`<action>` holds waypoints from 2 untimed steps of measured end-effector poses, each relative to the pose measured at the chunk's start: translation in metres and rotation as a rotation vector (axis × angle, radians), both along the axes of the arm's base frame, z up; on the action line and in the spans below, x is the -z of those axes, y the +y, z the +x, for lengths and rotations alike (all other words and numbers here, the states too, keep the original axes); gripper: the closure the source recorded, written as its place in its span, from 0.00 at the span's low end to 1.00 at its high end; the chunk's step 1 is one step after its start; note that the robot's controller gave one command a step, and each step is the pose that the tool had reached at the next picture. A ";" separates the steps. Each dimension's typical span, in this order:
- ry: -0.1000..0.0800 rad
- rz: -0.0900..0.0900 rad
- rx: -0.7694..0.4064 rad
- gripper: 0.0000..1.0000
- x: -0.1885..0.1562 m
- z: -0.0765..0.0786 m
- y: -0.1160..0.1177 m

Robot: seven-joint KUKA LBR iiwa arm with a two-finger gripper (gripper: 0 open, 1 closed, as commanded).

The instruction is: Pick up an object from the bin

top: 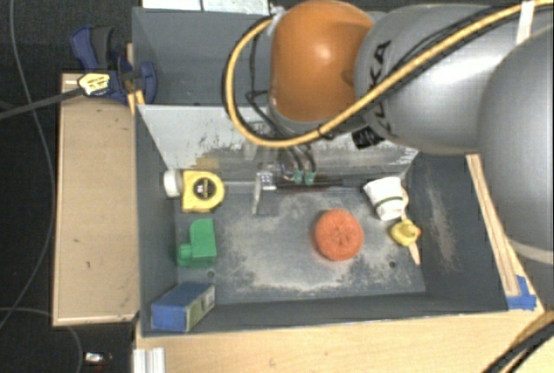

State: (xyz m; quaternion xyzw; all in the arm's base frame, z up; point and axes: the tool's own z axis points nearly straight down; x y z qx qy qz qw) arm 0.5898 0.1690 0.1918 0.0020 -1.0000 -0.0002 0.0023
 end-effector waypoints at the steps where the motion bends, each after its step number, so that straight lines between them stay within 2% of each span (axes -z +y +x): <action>1: -0.008 0.001 0.004 0.00 -0.005 0.002 -0.001; 2: -0.010 0.002 -0.034 0.00 -0.024 -0.003 -0.012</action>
Offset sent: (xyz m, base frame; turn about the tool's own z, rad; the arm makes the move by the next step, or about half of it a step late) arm -0.0050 -0.0150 0.0286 -0.0449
